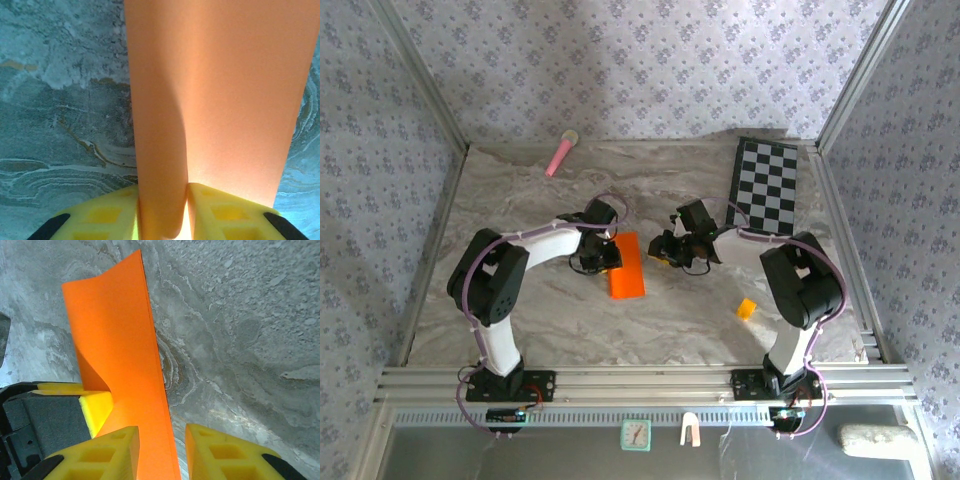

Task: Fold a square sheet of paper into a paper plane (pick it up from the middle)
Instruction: Hold the square sheet of paper at the center of the table.

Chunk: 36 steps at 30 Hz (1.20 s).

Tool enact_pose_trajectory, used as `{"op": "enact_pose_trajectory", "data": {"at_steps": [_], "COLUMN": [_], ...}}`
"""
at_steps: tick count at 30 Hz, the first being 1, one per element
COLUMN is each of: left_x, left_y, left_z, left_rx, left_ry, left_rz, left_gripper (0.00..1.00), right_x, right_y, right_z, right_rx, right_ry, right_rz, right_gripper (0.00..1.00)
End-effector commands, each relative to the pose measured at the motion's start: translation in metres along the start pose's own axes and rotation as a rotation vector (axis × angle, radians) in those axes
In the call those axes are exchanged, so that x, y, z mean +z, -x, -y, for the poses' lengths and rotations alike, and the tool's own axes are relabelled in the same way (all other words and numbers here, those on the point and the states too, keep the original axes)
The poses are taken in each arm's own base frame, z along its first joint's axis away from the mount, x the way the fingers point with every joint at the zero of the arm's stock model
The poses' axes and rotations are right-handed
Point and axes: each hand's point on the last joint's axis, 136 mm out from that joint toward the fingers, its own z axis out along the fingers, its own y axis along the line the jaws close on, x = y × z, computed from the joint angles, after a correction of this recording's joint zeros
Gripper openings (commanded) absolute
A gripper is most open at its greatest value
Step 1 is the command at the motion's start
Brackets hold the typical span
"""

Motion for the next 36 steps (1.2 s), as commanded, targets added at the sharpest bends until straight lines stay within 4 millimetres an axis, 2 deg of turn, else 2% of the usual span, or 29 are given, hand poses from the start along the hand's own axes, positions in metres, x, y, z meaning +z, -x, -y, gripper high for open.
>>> {"op": "enact_pose_trajectory", "data": {"at_steps": [1, 12, 36], "left_x": [0.009, 0.018, 0.028], "left_y": [-0.005, -0.012, -0.020], "left_z": [-0.015, -0.026, -0.038], "left_rx": [-0.016, -0.036, -0.070], "left_ry": [0.066, 0.116, 0.163], "left_rz": [-0.033, -0.073, -0.102], "left_gripper": [0.30, 0.33, 0.33], "right_x": [0.004, 0.010, 0.028], "right_y": [-0.005, -0.010, -0.026], "right_z": [0.004, 0.001, -0.028], "right_rx": [-0.010, -0.019, -0.095], "right_ry": [-0.009, 0.002, 0.064], "right_rz": [-0.020, -0.042, -0.121], "right_gripper": [0.31, 0.31, 0.27]}}
